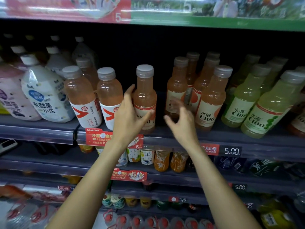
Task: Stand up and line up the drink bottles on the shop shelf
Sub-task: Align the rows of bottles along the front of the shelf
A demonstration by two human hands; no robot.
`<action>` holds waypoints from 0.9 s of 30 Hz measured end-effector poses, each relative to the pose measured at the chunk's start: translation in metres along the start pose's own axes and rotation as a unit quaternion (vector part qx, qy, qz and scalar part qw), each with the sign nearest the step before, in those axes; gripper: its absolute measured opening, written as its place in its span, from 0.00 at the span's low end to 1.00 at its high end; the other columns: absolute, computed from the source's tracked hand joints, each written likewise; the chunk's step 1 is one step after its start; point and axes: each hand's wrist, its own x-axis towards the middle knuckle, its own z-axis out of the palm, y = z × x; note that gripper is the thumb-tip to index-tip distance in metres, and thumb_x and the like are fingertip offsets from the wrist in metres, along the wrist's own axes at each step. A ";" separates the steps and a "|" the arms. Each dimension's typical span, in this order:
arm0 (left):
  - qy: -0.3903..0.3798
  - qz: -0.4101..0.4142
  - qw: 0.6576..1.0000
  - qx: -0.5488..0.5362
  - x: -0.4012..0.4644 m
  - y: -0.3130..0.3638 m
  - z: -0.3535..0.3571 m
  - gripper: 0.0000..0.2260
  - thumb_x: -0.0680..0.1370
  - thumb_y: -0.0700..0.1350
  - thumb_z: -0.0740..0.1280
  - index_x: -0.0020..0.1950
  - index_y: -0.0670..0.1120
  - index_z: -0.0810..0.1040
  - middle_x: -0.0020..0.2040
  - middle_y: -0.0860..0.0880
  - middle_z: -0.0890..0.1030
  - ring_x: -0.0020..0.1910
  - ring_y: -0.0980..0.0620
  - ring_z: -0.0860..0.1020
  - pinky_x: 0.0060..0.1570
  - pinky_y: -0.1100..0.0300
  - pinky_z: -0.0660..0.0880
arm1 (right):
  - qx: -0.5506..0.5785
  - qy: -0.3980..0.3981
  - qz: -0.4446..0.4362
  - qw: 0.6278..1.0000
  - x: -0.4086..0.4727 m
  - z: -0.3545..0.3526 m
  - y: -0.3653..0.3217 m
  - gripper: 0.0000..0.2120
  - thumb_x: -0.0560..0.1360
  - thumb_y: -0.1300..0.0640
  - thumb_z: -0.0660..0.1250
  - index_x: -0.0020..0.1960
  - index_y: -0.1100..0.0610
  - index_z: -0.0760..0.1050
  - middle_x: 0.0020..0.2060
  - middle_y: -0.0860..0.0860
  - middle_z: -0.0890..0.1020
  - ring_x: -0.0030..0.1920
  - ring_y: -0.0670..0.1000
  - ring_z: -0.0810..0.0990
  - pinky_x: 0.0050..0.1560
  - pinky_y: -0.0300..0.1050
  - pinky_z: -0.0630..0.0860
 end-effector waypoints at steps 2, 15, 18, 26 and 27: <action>0.000 0.007 1.000 0.000 0.000 0.000 -0.001 0.35 0.71 0.51 0.74 0.73 0.44 0.61 0.63 0.44 0.76 0.61 0.48 0.76 0.57 0.50 0.76 | -0.027 0.083 -0.008 0.996 0.008 -0.009 0.005 0.30 0.74 0.61 0.68 0.73 0.56 0.61 0.64 0.55 0.71 0.58 0.50 0.72 0.58 0.38 0.66; -0.003 0.003 1.000 0.004 0.000 0.000 -0.001 0.35 0.71 0.53 0.73 0.73 0.45 0.61 0.64 0.44 0.75 0.62 0.48 0.75 0.57 0.50 0.76 | 0.074 0.035 0.011 0.997 0.063 0.002 0.010 0.40 0.68 0.62 0.75 0.71 0.49 0.57 0.65 0.48 0.69 0.63 0.48 0.70 0.57 0.39 0.67; -0.003 0.001 1.000 0.002 0.000 0.000 -0.001 0.35 0.71 0.53 0.74 0.73 0.45 0.61 0.64 0.44 0.76 0.62 0.48 0.76 0.57 0.51 0.76 | 0.146 -0.021 -0.015 0.989 0.063 0.004 0.003 0.37 0.69 0.60 0.75 0.71 0.48 0.60 0.61 0.45 0.72 0.59 0.46 0.73 0.56 0.41 0.73; -0.008 0.000 1.000 -0.009 0.000 -0.002 -0.001 0.35 0.72 0.53 0.73 0.72 0.46 0.61 0.64 0.45 0.76 0.62 0.49 0.76 0.57 0.50 0.76 | 0.179 -0.096 -0.018 0.979 0.082 0.010 -0.005 0.25 0.76 0.56 0.67 0.71 0.52 0.63 0.68 0.53 0.70 0.65 0.53 0.71 0.63 0.49 0.72; -0.008 -0.001 1.000 -0.010 0.000 -0.002 -0.001 0.35 0.72 0.54 0.73 0.72 0.46 0.61 0.64 0.45 0.76 0.62 0.49 0.75 0.58 0.50 0.76 | 0.204 -0.094 0.002 0.975 0.086 0.008 -0.007 0.24 0.77 0.55 0.66 0.71 0.53 0.64 0.69 0.53 0.69 0.66 0.53 0.70 0.64 0.49 0.71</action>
